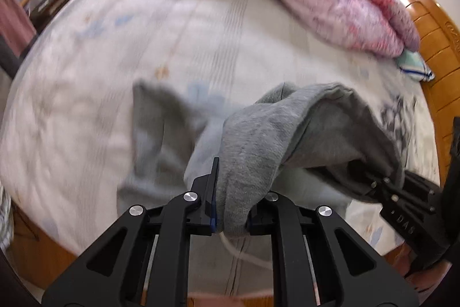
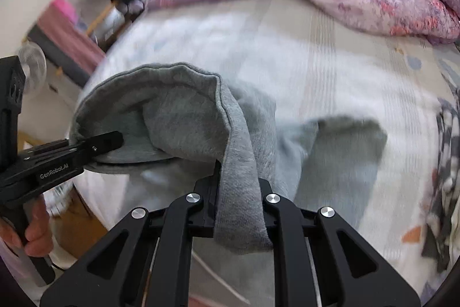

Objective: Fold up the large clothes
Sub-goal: 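Lift the hood with both grippers, fold it onto the body, release, then grasp the hoodie hem with both grippers and lift it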

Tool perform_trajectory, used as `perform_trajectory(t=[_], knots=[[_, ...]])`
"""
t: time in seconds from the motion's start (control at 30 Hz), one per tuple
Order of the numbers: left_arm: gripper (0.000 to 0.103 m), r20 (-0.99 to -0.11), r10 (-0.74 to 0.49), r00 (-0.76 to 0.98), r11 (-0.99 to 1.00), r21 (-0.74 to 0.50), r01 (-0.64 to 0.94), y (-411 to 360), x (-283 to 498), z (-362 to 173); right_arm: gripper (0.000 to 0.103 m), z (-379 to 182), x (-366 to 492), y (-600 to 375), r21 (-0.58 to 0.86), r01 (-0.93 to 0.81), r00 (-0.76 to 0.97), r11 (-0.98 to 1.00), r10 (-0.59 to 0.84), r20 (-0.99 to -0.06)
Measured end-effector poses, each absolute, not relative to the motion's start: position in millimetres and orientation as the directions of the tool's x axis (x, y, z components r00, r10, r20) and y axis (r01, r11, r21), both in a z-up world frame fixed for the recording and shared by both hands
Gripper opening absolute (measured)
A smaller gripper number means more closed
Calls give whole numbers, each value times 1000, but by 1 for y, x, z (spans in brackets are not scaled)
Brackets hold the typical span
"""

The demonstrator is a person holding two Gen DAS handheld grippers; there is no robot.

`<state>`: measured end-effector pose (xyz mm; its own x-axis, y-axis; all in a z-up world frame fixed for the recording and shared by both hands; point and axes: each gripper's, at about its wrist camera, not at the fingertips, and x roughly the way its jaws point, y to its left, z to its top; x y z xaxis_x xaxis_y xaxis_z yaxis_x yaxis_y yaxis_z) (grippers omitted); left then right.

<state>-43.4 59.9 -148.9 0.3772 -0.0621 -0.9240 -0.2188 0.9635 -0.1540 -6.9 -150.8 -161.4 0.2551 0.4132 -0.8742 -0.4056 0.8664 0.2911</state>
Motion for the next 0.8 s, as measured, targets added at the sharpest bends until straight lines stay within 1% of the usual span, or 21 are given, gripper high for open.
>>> perform_trajectory(t=[0.13,0.17,0.27,0.3,0.33,0.37,0.4,0.43,0.47,0.5,0.57,0.63,0.7,0.77,0.8], knots=[[14,-955,-85,286,972,-142,-185,54,-84,-190,12,-196,-42,-148,240,-435,213,868,359,-909],[15,-958,-85,274,975,-136,-175,53,-89,-196,15,-205,-49,-146,234,-446,197,864,349,-916],[19,-968,-95,233,981,-130,-142,53,-105,-222,16,-236,-63,-142,220,-462,123,859,307,-944],[25,-972,-101,214,981,-132,-139,54,-107,-229,19,-246,-66,-140,213,-459,88,862,283,-955],[37,-979,-109,174,981,-134,-139,56,-111,-240,20,-251,-71,-140,208,-456,69,865,268,-961],[39,-982,-115,152,981,-137,-139,58,-112,-244,26,-257,-73,-140,210,-452,41,867,256,-966],[39,-982,-122,148,980,-142,-136,60,-116,-245,36,-258,-75,-140,222,-453,24,864,261,-965],[41,-980,-130,153,980,-151,-133,63,-123,-243,42,-256,-78,-141,232,-451,12,862,265,-964],[46,-977,-140,159,978,-161,-129,67,-129,-239,59,-254,-80,-142,242,-445,-9,862,266,-964],[57,-973,-160,165,974,-183,-131,72,-137,-232,66,-251,-83,-143,255,-441,-27,860,271,-962],[58,-959,-211,189,960,-240,-145,84,-149,-217,66,-235,-97,-152,311,-443,-62,841,318,-946],[59,-946,-243,214,950,-277,-147,93,-158,-199,66,-218,-103,-161,316,-426,-42,848,330,-943],[62,-939,-242,244,947,-283,-150,97,-157,-183,74,-201,-100,-182,362,-334,4,870,386,-923],[62,-931,-248,269,940,-299,-167,101,-148,-176,75,-198,-85,-198,361,-227,67,904,384,-921],[62,-928,-252,273,935,-306,-179,101,-139,-176,74,-201,-78,-199,358,-202,77,912,379,-922]])
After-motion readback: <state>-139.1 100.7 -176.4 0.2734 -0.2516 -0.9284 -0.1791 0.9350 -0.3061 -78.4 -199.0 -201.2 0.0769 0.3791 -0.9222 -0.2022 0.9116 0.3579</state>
